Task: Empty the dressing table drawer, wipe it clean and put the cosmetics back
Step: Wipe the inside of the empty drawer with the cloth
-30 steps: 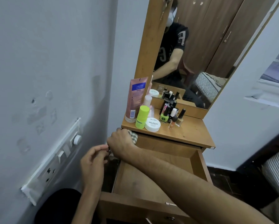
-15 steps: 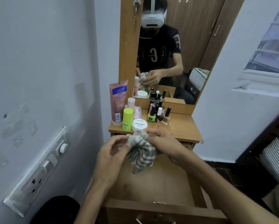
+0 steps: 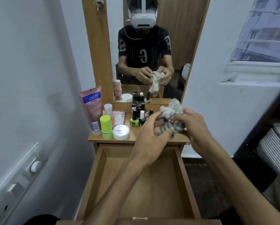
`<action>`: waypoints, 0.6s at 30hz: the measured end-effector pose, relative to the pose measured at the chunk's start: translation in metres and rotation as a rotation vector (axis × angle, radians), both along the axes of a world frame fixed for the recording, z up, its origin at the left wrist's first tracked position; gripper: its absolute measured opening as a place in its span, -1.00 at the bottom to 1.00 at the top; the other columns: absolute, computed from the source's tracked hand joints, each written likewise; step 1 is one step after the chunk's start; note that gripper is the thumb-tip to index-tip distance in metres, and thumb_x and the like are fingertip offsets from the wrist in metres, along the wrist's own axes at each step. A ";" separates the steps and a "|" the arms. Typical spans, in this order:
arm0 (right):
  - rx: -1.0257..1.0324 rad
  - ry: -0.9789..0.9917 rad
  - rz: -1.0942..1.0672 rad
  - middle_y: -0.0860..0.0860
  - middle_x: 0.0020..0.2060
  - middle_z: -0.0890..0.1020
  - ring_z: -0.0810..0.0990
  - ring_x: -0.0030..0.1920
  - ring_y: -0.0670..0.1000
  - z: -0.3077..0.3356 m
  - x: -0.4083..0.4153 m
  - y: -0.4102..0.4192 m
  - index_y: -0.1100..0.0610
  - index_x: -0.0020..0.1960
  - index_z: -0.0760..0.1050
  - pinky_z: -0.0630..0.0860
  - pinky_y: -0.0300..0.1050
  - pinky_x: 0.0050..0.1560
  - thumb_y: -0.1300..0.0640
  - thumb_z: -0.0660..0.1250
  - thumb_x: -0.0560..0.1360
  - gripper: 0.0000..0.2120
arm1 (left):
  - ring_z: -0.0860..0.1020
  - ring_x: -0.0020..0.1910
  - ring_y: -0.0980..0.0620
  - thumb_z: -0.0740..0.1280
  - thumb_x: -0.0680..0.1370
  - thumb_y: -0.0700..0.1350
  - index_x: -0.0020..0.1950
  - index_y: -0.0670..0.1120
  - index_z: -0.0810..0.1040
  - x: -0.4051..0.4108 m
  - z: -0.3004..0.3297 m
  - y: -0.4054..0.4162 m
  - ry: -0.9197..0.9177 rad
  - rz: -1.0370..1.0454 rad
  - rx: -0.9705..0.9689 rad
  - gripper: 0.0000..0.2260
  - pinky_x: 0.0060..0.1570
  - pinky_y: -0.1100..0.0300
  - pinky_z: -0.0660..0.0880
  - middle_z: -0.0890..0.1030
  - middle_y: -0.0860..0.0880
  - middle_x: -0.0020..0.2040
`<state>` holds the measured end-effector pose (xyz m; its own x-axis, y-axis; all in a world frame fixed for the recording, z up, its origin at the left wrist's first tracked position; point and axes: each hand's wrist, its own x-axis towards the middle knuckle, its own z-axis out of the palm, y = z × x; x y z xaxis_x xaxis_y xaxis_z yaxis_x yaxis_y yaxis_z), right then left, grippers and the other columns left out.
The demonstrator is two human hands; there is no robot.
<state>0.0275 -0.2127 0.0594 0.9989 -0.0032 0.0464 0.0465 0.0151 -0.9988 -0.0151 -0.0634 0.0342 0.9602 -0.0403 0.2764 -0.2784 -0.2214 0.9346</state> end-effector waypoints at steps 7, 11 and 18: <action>-0.765 -0.296 -0.057 -0.03 0.12 0.64 0.57 0.08 0.00 -0.019 0.077 -0.025 -0.01 0.36 0.55 0.49 -0.07 0.10 0.14 0.42 0.50 -0.57 | 0.55 0.14 0.32 0.35 0.55 -0.17 0.29 0.08 0.58 0.025 -0.017 -0.005 -0.041 0.134 0.028 -0.67 0.08 0.18 0.61 0.61 0.19 0.17; -1.116 -0.181 0.053 -0.03 0.25 0.67 0.57 0.27 0.06 -0.047 0.076 -0.014 -0.14 0.35 0.60 0.37 0.14 0.38 -0.21 0.28 0.41 -0.47 | 0.62 0.00 0.21 0.37 0.55 -0.24 0.05 0.03 0.69 0.017 -0.052 0.001 -0.097 0.148 0.197 -0.79 -0.12 0.37 0.54 0.68 0.16 -0.01; -1.177 -0.384 -0.057 0.05 0.40 0.58 0.51 0.38 0.05 -0.078 0.091 0.001 0.02 0.44 0.52 0.37 0.08 0.42 -0.10 0.11 0.66 -0.56 | 0.63 -0.17 0.10 0.38 0.47 -0.27 -0.13 0.03 0.68 0.004 -0.078 0.033 -0.268 0.242 0.361 -0.80 -0.18 0.19 0.55 0.67 0.18 -0.16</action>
